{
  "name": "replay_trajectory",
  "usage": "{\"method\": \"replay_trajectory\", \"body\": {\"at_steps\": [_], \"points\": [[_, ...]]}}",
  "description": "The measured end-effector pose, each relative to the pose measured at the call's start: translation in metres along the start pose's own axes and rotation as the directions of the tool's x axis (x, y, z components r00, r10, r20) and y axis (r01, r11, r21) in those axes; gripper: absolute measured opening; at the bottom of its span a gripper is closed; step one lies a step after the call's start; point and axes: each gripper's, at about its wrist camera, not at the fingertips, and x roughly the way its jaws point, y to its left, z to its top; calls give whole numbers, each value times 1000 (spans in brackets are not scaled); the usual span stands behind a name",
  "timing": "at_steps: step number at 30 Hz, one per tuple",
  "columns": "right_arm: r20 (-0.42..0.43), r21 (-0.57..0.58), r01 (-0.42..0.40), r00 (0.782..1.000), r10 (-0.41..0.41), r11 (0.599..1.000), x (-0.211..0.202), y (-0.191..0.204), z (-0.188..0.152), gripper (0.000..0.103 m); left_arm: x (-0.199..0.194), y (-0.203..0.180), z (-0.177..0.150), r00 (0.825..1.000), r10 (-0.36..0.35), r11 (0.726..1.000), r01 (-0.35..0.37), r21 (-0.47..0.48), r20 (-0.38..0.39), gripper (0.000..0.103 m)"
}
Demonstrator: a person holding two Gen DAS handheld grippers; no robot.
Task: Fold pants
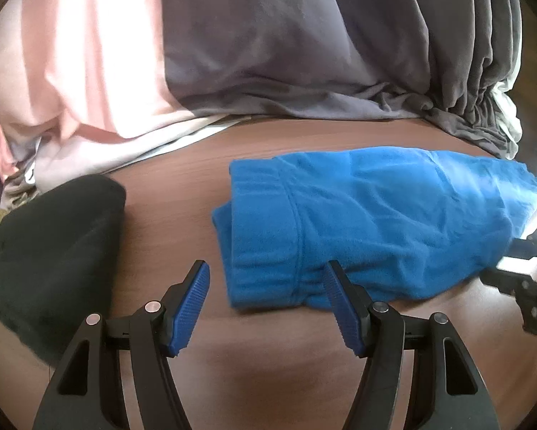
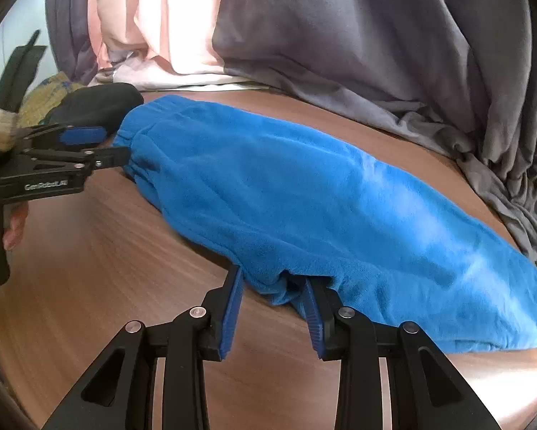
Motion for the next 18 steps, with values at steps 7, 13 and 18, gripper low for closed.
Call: {"method": "replay_trajectory", "body": {"at_steps": [7, 13, 18], "points": [[-44, -19, -32, 999, 31, 999, 14, 5, 2, 34, 21, 2, 7, 998, 42, 999, -42, 0, -49, 64], [-76, -2, -137, 988, 137, 991, -1, 18, -1, 17, 18, -5, 9, 991, 130, 990, -128, 59, -42, 63], [-122, 47, -208, 969, 213, 977, 13, 23, -11, 11, 21, 3, 7, 984, 157, 987, -154, 40, -79, 63]]}}
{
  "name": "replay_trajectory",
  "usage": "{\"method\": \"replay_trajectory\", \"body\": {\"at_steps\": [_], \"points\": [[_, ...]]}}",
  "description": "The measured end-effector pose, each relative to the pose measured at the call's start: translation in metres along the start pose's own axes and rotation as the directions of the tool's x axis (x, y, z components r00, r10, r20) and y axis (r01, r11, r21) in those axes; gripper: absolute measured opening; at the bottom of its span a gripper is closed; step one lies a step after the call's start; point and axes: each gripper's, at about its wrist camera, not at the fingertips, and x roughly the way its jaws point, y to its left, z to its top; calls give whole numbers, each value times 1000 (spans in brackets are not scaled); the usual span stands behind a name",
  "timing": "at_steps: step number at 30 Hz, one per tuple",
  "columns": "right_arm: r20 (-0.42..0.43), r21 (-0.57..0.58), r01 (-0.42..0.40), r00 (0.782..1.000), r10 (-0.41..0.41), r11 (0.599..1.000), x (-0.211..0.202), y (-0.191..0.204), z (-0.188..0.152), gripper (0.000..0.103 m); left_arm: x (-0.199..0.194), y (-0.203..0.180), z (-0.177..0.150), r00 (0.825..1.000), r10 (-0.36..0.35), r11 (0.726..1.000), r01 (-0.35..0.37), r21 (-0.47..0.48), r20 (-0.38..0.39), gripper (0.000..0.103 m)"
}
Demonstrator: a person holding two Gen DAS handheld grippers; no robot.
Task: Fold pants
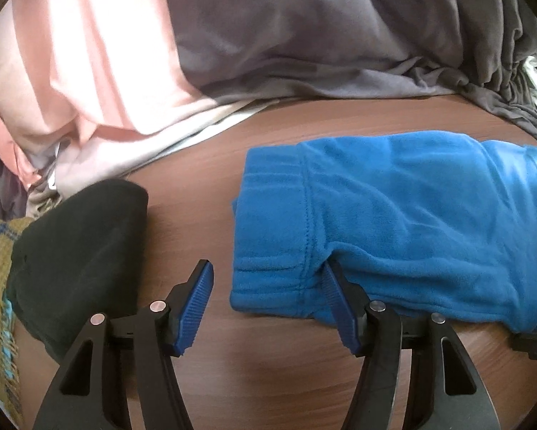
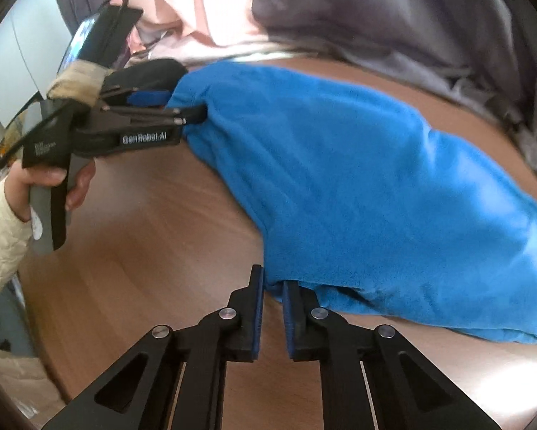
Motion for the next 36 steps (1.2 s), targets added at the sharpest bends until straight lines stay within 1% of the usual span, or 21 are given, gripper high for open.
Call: {"method": "replay_trajectory", "body": {"at_steps": [5, 9, 10, 11, 13, 15, 17, 18, 20, 22, 23, 25, 26, 27, 29, 31, 34, 35, 36], "points": [[-18, 29, -19, 1000, 20, 999, 0, -2, -1, 11, 1, -2, -4, 999, 29, 999, -28, 22, -26, 65], [-30, 33, 22, 999, -21, 999, -8, 5, -1, 12, 2, 0, -4, 998, 39, 999, -38, 23, -45, 68], [-35, 42, 46, 998, -45, 998, -11, 7, 0, 12, 2, 0, -3, 998, 39, 999, -38, 22, -49, 68], [-39, 56, 52, 998, -50, 997, -14, 8, 1, 12, 2, 0, -3, 998, 43, 999, -41, 26, -54, 69], [-65, 84, 72, 996, -67, 994, -20, 11, 0, 12, 0, -1, -3, 997, 55, 998, -52, 44, -60, 69], [-82, 94, 83, 994, -75, 992, -26, 16, -4, 12, -8, -6, -2, 996, 77, 994, -72, 83, -55, 69], [-36, 67, 125, 992, -123, 990, -37, 23, -3, 12, -20, -6, -1, 996, 82, 992, -78, 98, -43, 69], [3, 55, 143, 990, -143, 988, -44, 26, 0, 12, -31, -2, 1, 998, 60, 995, -58, 83, -17, 69], [69, 63, 154, 985, -158, 986, -52, 23, 7, 12, -42, 6, 8, 1000, 24, 999, -25, 48, 20, 69], [105, 82, 173, 978, -181, 982, -52, 15, 16, 12, -45, 11, 17, 999, -3, 1000, 3, 11, 54, 69], [116, 88, 189, 973, -199, 978, -49, 10, 19, 12, -41, 11, 21, 998, -14, 1000, 14, 5, 58, 69], [112, 105, 201, 971, -213, 974, -38, 2, 22, 12, -25, 9, 25, 999, -34, 999, 34, 1, 38, 67], [101, 113, 201, 972, -213, 973, -33, -2, 23, 12, -16, 7, 25, 999, -40, 999, 40, 6, 21, 63], [82, 120, 203, 973, -214, 972, -26, -6, 21, 12, -10, 5, 25, 999, -33, 999, 33, 17, 5, 62], [37, 136, 201, 978, -208, 970, -17, -7, 13, 12, 0, -1, 20, 1000, -7, 999, 8, 44, -19, 62], [24, 146, 206, 977, -212, 967, -9, -8, 1, 12, 4, -5, 16, 999, 5, 998, -3, 58, -35, 62], [36, 173, 197, 978, -206, 965, -5, -7, -12, 12, 9, -6, 11, 997, 17, 998, -12, 64, -72, 63], [28, 178, 191, 980, -199, 965, -3, -7, -16, 13, 11, -5, 9, 997, 14, 998, -10, 60, -81, 64], [35, 175, 194, 979, -203, 965, -2, -6, -18, 13, 11, -4, 7, 997, 14, 999, -10, 52, -75, 65]]}}
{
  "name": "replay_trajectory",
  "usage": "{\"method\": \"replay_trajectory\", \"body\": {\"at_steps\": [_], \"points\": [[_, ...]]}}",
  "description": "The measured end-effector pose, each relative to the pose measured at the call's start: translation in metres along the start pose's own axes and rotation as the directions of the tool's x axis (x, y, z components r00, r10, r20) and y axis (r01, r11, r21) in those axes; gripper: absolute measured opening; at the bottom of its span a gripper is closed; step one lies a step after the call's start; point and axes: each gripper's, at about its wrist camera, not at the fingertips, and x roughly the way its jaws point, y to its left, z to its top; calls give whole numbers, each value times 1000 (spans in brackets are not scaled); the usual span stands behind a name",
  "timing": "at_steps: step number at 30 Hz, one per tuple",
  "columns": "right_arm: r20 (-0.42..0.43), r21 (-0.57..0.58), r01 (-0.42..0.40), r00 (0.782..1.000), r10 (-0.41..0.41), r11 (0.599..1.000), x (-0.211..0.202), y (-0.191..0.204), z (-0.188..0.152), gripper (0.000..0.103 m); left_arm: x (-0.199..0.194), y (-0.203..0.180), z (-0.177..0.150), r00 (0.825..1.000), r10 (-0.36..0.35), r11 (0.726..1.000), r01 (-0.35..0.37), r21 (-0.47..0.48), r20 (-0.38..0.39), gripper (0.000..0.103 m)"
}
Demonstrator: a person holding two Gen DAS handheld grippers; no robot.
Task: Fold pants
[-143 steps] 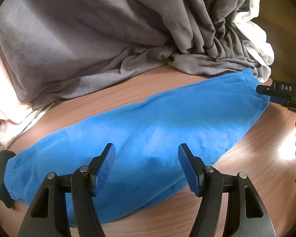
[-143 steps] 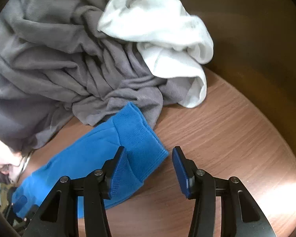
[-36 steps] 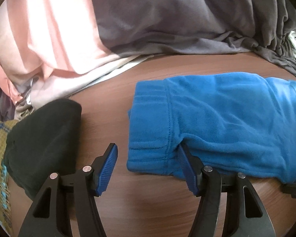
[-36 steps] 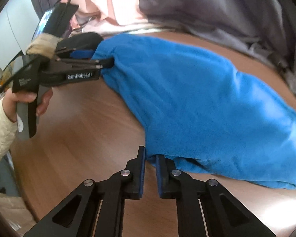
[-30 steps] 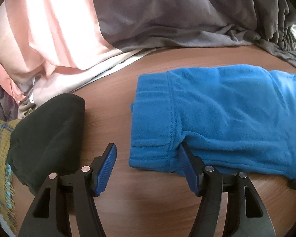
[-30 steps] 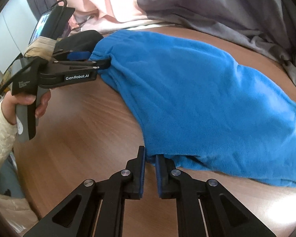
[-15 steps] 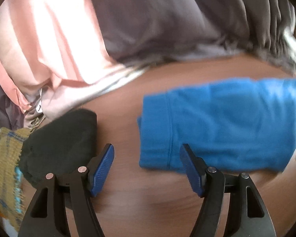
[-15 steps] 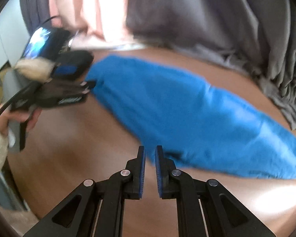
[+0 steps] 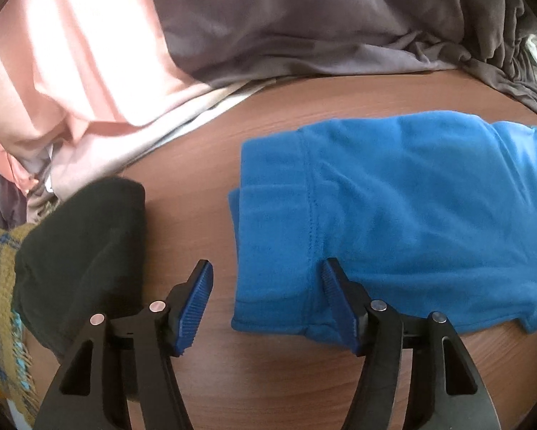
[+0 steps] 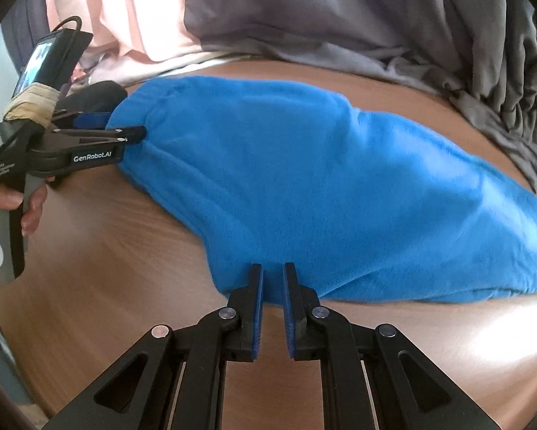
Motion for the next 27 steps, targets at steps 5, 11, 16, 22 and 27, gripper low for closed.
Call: {"method": "replay_trajectory", "body": {"at_steps": [5, 11, 16, 22, 27], "points": [[11, 18, -25, 1000, 25, 1000, 3, -4, 1, 13, -9, -2, 0, 1000, 27, 1000, -27, 11, 13, 65], [37, 41, -35, 999, 34, 999, -12, -8, 8, 22, -49, 9, -3, 995, 56, 997, -52, -52, 78, 66], [119, 38, 19, 993, -23, 999, -39, -11, 9, 34, -78, 14, -10, 989, 73, 995, -64, -76, 132, 67], [159, 80, 80, 983, -92, 994, -59, -23, 23, 35, -92, 25, -2, 969, 42, 997, -26, -68, 243, 67], [222, 60, 131, 965, -141, 990, -62, -16, 47, 44, -76, 43, 22, 957, -82, 995, 95, -36, 279, 64]]}}
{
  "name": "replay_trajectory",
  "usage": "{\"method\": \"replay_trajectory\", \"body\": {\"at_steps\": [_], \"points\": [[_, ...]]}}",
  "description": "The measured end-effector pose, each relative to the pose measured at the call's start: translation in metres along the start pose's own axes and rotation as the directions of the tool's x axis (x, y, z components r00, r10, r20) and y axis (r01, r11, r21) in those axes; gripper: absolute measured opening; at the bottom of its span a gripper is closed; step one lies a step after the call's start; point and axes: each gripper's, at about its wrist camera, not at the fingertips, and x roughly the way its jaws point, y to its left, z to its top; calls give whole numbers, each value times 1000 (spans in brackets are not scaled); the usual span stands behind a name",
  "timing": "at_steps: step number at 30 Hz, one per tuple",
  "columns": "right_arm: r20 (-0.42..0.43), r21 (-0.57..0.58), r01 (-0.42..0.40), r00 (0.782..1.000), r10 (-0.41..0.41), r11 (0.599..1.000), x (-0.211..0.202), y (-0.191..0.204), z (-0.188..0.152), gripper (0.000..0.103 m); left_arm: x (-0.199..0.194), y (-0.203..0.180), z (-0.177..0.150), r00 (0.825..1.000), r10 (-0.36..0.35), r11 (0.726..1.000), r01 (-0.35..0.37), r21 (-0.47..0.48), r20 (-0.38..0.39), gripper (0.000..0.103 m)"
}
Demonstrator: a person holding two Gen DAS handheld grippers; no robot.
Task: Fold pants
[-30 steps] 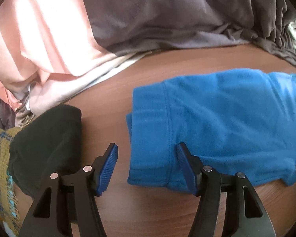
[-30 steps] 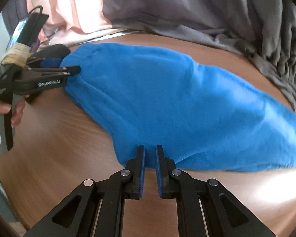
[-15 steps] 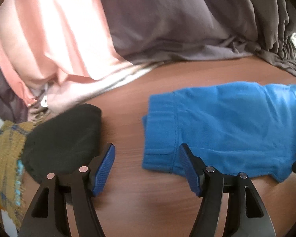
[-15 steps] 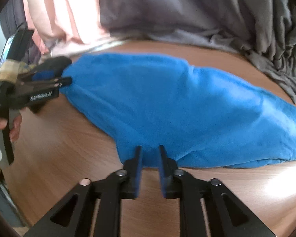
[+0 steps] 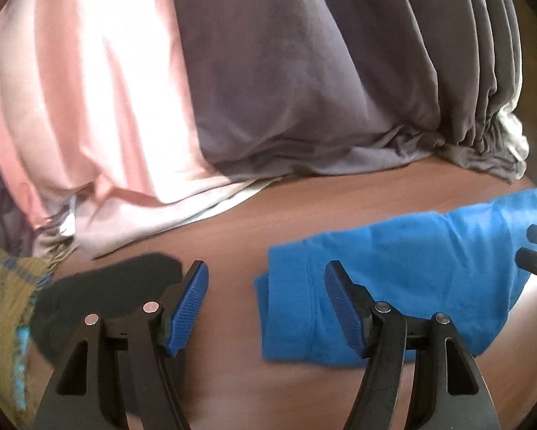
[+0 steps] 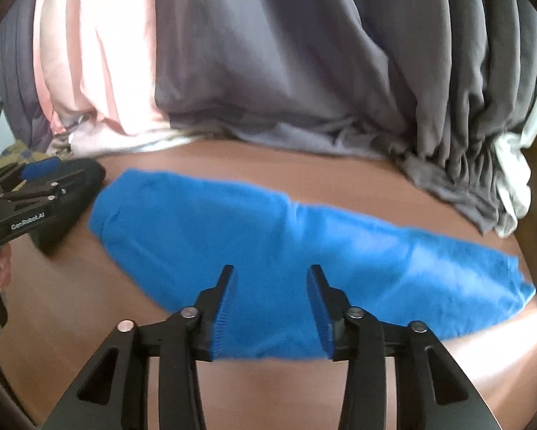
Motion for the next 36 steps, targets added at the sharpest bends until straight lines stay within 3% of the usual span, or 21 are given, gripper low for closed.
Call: {"method": "replay_trajectory", "body": {"at_steps": [5, 9, 13, 23, 25, 32, 36], "points": [[28, 4, 23, 999, -23, 1000, 21, 24, 18, 44, 43, 24, 17, 991, -118, 992, 115, -49, -69, 56], [6, -4, -7, 1000, 8, 1000, 46, 43, 28, 44, 83, 33, 19, 963, -217, 975, 204, -93, -163, 49], [-5, -9, -8, 1000, 8, 1000, 64, 54, 35, 44, 109, 40, 14, 919, -335, 936, 298, -190, -210, 46], [-67, -15, 1, 998, -2, 1000, 89, 58, 31, 44, 142, 33, 6, 867, -419, 902, 364, -230, -271, 50], [-71, -12, 2, 997, -3, 1000, 89, 58, 30, 44, 145, 32, 3, 853, -442, 891, 383, -244, -276, 39], [-56, -30, 2, 998, -4, 1000, 80, 58, 27, 44, 102, 36, 9, 910, -375, 913, 330, -239, -175, 38], [-59, -26, 8, 998, -9, 1000, 71, 56, 20, 44, 93, 30, 7, 936, -289, 949, 252, -191, -203, 38]]}}
